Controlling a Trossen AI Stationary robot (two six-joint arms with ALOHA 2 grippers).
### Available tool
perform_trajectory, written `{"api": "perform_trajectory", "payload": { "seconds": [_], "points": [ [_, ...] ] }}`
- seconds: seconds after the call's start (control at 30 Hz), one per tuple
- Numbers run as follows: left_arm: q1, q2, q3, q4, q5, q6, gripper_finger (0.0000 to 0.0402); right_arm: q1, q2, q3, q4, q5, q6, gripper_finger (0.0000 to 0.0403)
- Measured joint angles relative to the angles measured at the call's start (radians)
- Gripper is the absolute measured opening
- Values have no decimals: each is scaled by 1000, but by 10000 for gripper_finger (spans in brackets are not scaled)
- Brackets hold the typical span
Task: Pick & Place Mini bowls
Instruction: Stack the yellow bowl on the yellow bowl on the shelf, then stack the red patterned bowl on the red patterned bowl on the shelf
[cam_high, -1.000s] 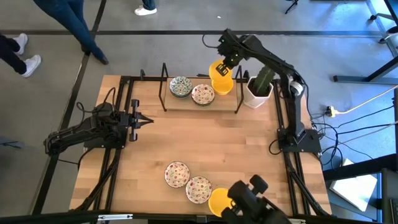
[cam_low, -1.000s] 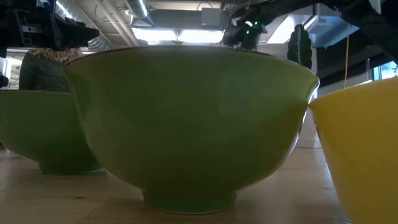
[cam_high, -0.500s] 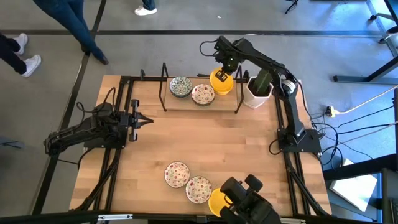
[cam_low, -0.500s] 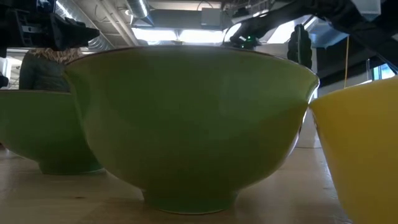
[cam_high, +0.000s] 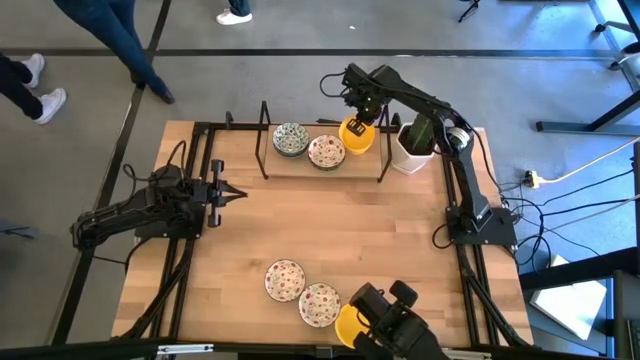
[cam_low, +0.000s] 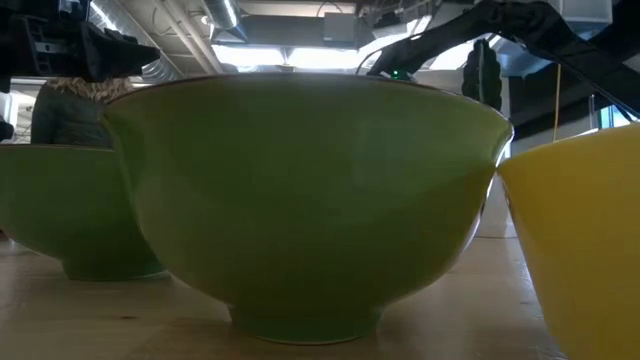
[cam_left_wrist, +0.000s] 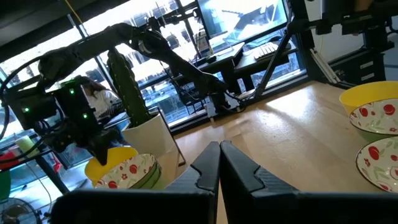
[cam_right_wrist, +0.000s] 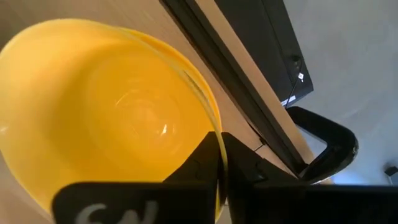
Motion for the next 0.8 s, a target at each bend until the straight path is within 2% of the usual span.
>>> {"api": "perform_trajectory", "payload": {
  "seconds": [0.53,0.8],
  "points": [
    [0,0,0,-1,0,8,6,0,0,12,3,0,-44,150],
    [0,0,0,-1,0,17,6,2,0,136,2,-1,-43,191]
  ]
}}
